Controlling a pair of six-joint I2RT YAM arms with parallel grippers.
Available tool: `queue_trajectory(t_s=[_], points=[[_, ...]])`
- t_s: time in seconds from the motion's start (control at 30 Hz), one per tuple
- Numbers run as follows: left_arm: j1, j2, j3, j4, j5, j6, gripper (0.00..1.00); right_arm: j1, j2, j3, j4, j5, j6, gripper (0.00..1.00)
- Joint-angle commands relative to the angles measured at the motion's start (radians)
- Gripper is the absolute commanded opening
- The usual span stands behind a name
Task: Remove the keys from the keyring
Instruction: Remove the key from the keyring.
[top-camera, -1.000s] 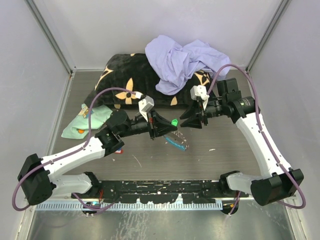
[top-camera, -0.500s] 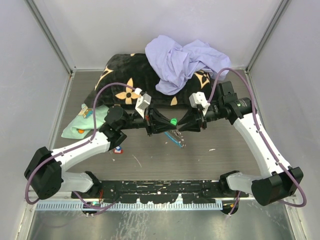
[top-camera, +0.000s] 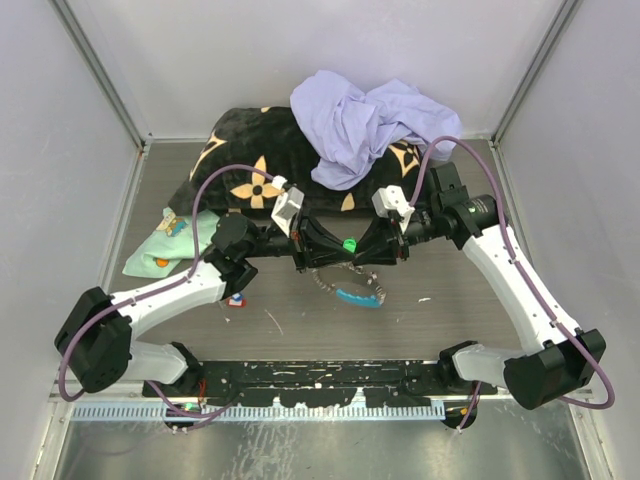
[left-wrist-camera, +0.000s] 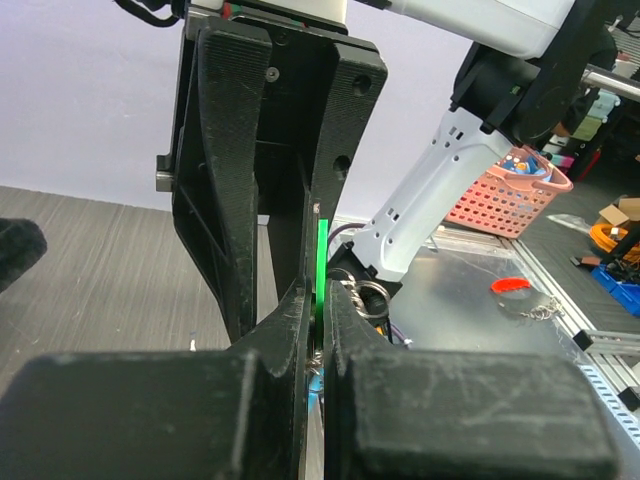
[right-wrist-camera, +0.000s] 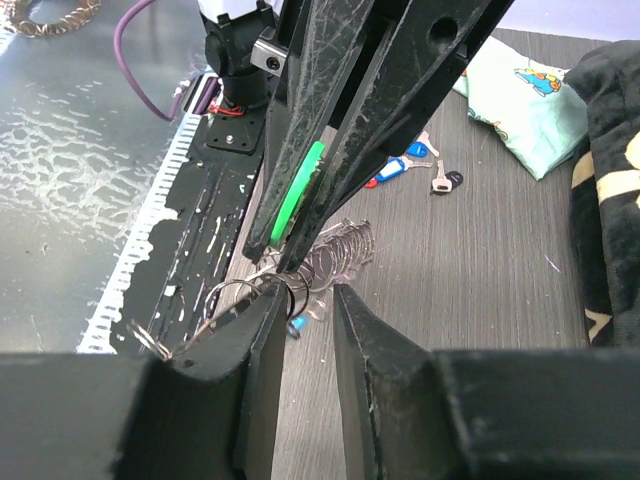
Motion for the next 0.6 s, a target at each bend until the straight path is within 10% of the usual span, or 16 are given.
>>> queue_trajectory(t_s=[0.0, 0.57], points=[[0.003, -0.002, 0.024, 0.157, 0.013, -0.038, 0.0, 0.007, -0.004, 0.057, 0.02, -0.04, 0.023, 0.31], [0.002, 0.018, 0.03, 0.214, 0.03, -0.081, 0.0, 0.007, 0.005, 0.058, 0.019, -0.081, 0.023, 0.29]])
